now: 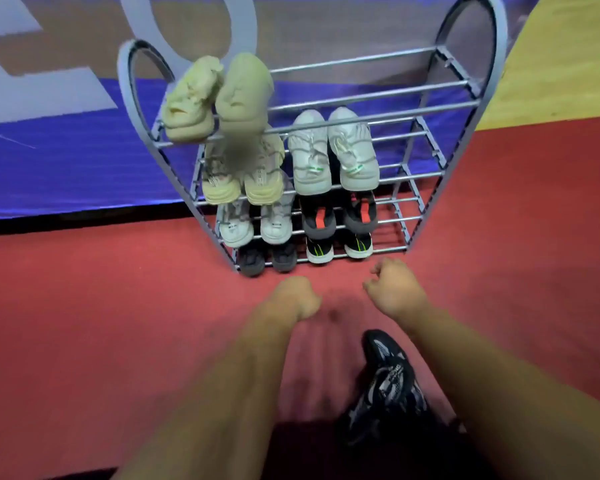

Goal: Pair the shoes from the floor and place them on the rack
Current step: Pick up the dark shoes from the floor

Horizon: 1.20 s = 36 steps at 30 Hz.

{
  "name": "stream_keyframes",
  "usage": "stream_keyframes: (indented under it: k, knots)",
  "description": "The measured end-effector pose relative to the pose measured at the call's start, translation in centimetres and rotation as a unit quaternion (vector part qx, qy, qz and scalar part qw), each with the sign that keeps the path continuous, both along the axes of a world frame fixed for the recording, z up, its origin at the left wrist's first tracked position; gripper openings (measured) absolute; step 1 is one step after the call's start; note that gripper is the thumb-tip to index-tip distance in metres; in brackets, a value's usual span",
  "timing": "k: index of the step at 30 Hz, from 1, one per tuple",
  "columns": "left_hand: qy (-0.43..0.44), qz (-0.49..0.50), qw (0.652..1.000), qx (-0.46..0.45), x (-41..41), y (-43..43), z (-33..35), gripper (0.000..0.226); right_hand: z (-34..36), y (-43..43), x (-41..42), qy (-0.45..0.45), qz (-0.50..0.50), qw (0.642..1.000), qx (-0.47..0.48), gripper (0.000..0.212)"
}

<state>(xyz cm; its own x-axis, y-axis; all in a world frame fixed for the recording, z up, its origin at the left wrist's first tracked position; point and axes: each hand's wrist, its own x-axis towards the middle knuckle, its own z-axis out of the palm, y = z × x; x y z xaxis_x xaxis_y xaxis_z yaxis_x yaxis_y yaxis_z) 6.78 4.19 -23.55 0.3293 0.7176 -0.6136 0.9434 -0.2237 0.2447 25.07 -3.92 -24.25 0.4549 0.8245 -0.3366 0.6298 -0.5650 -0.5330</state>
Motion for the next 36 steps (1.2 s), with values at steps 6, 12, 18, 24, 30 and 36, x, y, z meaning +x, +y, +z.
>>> stream_keyframes:
  k: [6,12,18,24,30,36]
  knots:
    - [0.044,-0.002,0.994,-0.095,0.5,-6.2,-10.6,0.046,-9.6,-6.3,1.5,0.029,0.008,0.984,-0.176,0.03]
    - [0.037,-0.001,0.982,-0.185,0.7,-12.5,-16.8,0.064,-14.6,-10.3,1.0,0.03,-0.036,0.956,-0.29,0.06]
    - [-0.005,-0.064,0.979,-0.192,2.7,-16.0,-19.9,0.057,-16.6,-11.4,1.5,0.053,-0.034,0.958,-0.279,0.061]
    - [-0.016,-0.068,0.984,-0.165,2.5,-14.4,-20.4,0.04,-16.1,-9.4,2.3,0.084,-0.052,0.96,-0.264,0.037]
    - [-0.041,0.078,0.996,-0.026,0.5,-6.8,-18.4,0.035,-16.0,-7.6,1.1,0.22,-0.066,0.953,-0.198,0.023]
    - [0.077,0.237,0.968,0.039,-2.7,0.0,-16.4,0.042,-16.7,-7.9,-0.2,0.174,0.126,0.937,-0.276,0.027]
